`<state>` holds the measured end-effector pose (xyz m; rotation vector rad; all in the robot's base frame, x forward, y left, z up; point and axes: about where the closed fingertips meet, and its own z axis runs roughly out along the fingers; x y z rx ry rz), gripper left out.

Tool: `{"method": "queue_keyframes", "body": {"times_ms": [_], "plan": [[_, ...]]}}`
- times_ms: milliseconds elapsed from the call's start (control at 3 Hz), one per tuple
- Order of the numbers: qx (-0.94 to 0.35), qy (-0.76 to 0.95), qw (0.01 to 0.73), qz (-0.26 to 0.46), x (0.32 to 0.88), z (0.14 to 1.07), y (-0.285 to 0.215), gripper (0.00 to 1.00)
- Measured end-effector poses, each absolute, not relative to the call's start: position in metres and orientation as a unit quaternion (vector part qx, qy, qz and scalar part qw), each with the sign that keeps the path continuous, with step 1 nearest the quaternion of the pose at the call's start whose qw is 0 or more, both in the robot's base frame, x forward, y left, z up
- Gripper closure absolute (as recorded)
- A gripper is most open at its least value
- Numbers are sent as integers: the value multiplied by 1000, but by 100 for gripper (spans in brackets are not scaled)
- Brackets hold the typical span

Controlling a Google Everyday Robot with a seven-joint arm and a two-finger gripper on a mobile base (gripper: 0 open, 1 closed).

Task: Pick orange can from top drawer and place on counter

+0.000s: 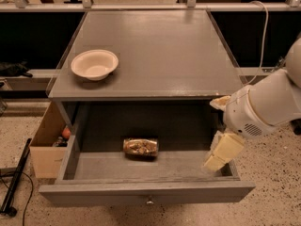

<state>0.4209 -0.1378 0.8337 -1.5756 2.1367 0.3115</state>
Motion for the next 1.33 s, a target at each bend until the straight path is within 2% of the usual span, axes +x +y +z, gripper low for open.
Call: {"method": "queue_keyframes", "body": {"times_ms": [667, 1000, 1333], "plan": [[-533, 801, 243, 122, 436, 783, -114, 0], [-519, 806, 256, 127, 477, 749, -93, 0], [-519, 806, 256, 127, 477, 749, -93, 0]]}}
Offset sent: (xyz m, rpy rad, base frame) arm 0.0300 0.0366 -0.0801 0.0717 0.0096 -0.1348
